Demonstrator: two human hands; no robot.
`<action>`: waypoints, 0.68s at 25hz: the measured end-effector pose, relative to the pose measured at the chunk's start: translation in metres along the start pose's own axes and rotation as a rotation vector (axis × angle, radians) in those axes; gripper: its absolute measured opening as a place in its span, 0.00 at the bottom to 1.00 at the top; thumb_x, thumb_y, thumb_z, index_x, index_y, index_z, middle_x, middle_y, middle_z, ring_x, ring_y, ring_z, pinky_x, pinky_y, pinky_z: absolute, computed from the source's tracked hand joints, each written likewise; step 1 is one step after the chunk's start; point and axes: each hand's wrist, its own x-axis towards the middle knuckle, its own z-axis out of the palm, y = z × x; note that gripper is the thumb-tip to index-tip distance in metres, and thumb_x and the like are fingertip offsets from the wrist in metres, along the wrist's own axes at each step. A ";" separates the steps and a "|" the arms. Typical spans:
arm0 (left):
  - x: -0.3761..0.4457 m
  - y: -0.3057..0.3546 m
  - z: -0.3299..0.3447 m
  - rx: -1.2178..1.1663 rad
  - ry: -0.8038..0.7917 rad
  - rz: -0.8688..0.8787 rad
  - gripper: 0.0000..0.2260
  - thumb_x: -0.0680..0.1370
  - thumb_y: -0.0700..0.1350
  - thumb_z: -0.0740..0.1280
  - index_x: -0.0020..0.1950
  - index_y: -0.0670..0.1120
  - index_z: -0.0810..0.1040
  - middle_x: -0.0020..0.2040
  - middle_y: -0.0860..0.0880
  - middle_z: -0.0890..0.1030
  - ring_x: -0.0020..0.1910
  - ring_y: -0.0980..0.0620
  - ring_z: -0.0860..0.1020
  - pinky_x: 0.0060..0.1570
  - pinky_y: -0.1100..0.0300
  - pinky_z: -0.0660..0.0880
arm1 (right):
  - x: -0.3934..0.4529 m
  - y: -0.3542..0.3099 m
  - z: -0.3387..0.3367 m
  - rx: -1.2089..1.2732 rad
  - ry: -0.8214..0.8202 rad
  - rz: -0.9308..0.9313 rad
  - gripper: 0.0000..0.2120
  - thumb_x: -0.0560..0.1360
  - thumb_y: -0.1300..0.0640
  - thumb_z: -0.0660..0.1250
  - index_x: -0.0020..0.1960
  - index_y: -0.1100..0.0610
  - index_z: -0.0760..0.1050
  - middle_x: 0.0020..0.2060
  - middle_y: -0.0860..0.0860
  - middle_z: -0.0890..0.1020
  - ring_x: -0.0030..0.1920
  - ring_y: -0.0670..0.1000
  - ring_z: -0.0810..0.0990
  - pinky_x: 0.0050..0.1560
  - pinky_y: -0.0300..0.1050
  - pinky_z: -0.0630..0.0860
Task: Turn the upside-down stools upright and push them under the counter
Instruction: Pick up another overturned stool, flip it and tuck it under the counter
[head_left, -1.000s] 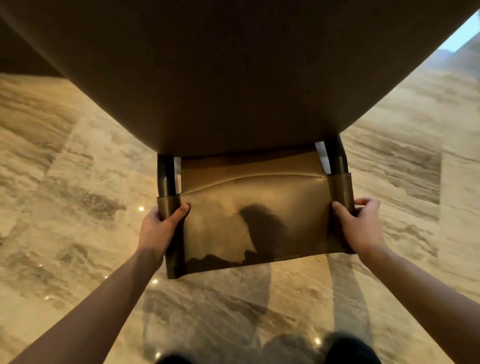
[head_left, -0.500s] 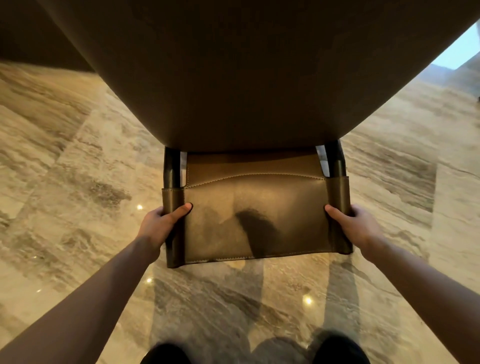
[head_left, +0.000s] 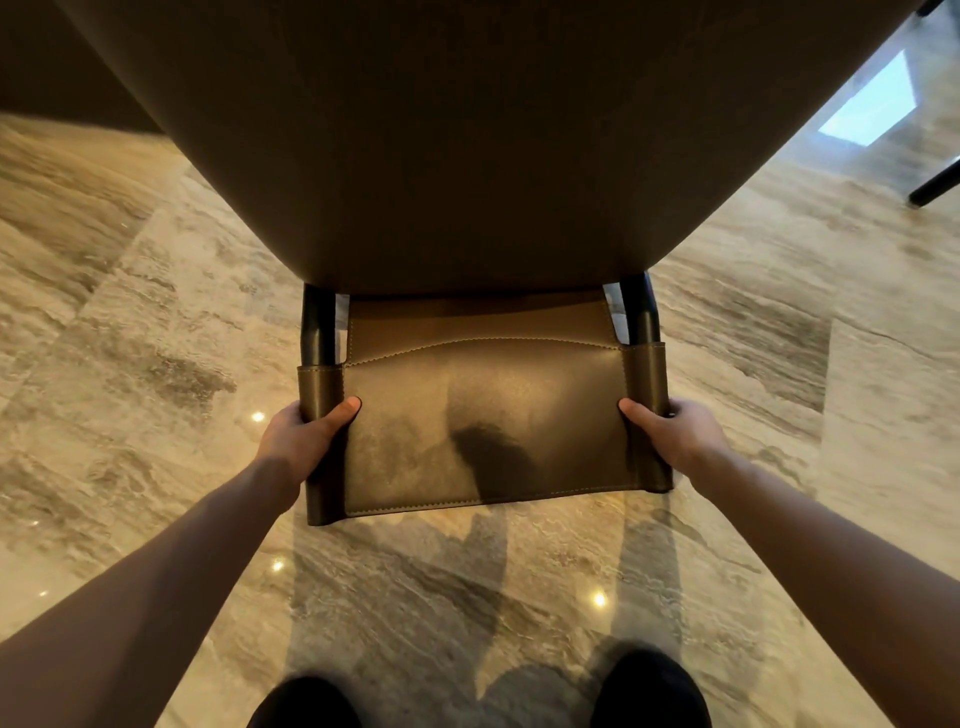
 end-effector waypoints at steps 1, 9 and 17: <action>-0.001 0.001 0.000 -0.001 -0.003 -0.005 0.16 0.75 0.53 0.73 0.57 0.47 0.77 0.47 0.47 0.81 0.46 0.49 0.79 0.39 0.60 0.71 | 0.002 -0.001 -0.001 0.021 -0.019 0.014 0.16 0.75 0.44 0.70 0.57 0.53 0.76 0.43 0.51 0.82 0.43 0.51 0.82 0.41 0.45 0.77; -0.020 0.023 -0.006 0.030 -0.012 -0.044 0.13 0.76 0.50 0.73 0.55 0.44 0.77 0.49 0.43 0.81 0.48 0.45 0.78 0.50 0.53 0.73 | -0.010 -0.014 -0.012 0.049 -0.022 0.090 0.18 0.73 0.48 0.73 0.58 0.56 0.77 0.45 0.55 0.83 0.47 0.56 0.83 0.51 0.52 0.79; -0.153 0.120 -0.067 0.142 0.067 -0.140 0.15 0.76 0.53 0.72 0.54 0.44 0.79 0.46 0.45 0.80 0.44 0.45 0.77 0.48 0.53 0.72 | -0.152 -0.082 -0.101 -0.137 0.054 0.137 0.21 0.73 0.41 0.71 0.56 0.56 0.78 0.45 0.54 0.83 0.42 0.54 0.81 0.40 0.45 0.75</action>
